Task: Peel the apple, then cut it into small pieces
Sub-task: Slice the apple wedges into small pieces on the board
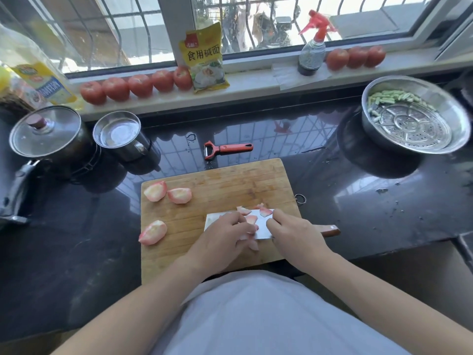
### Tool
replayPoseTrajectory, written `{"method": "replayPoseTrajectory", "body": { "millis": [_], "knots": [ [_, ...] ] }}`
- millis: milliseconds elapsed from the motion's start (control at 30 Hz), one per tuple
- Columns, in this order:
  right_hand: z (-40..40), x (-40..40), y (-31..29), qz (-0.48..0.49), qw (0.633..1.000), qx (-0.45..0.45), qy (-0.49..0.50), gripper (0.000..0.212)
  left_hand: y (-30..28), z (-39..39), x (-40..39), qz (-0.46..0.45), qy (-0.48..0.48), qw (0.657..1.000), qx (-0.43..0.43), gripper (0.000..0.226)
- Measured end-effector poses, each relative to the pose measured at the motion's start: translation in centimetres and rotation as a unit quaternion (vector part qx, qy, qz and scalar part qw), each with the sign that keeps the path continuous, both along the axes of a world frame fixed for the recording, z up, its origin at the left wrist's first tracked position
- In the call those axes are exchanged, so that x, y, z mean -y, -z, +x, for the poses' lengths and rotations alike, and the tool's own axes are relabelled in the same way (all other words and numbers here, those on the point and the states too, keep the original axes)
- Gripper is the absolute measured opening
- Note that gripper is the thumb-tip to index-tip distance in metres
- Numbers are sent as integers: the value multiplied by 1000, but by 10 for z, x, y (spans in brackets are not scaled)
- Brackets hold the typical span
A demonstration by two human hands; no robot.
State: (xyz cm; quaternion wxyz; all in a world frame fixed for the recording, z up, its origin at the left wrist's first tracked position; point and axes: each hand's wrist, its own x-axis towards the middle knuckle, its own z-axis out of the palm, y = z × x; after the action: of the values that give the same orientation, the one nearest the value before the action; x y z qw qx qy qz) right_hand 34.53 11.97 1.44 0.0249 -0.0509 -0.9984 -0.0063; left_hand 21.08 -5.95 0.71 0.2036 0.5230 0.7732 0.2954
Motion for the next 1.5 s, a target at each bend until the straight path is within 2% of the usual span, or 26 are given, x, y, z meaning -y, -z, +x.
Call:
{"method": "replayPoseTrajectory", "body": {
  "millis": [67,200,500,600,767,867,933,1033,1100,1167,1267,1367,1433,1500],
  "knots": [
    [0,1,-1,4,1000,-2,-3,49,-2,-2,0,15,-4,1000,-5,14],
    [0,2,1,-4,1000,-9,-17,47,-4,-4,-1,-10,-34,999,20,26],
    [1,2,3,-18,999,-1,-48,49,6,0,-14,19,-57,994,-93,23],
    [7,2,5,-6,998,-5,-55,45,11,-8,-26,-38,-72,993,-87,26],
    [23,4,6,-28,997,-41,-67,41,8,-30,-44,-149,-73,984,-57,15],
    [29,3,8,-24,997,-37,-60,44,2,-33,-53,-126,-84,988,-43,27],
    [30,1,9,-15,998,-30,-52,43,-4,-26,-60,-112,-58,992,-24,36],
    [30,1,10,-13,998,-33,-48,40,-2,-11,-70,-191,-1,980,-50,57],
    [29,2,7,-7,998,-33,-47,40,2,-10,-74,-232,-37,969,-76,62],
    [28,4,2,0,998,-33,-54,39,2,-17,-77,-234,-113,962,-85,57],
    [28,8,-2,-10,997,-34,-68,35,0,-32,-79,-166,-183,968,-36,46],
    [28,7,5,-22,998,-33,-46,40,-9,-48,-58,-125,-165,977,56,36],
    [31,3,9,-23,999,-41,-21,45,-14,-56,-32,-178,-108,974,91,47],
    [34,-1,11,-19,998,-50,-15,47,-10,-60,-7,-248,-63,965,65,63]
  ]
}}
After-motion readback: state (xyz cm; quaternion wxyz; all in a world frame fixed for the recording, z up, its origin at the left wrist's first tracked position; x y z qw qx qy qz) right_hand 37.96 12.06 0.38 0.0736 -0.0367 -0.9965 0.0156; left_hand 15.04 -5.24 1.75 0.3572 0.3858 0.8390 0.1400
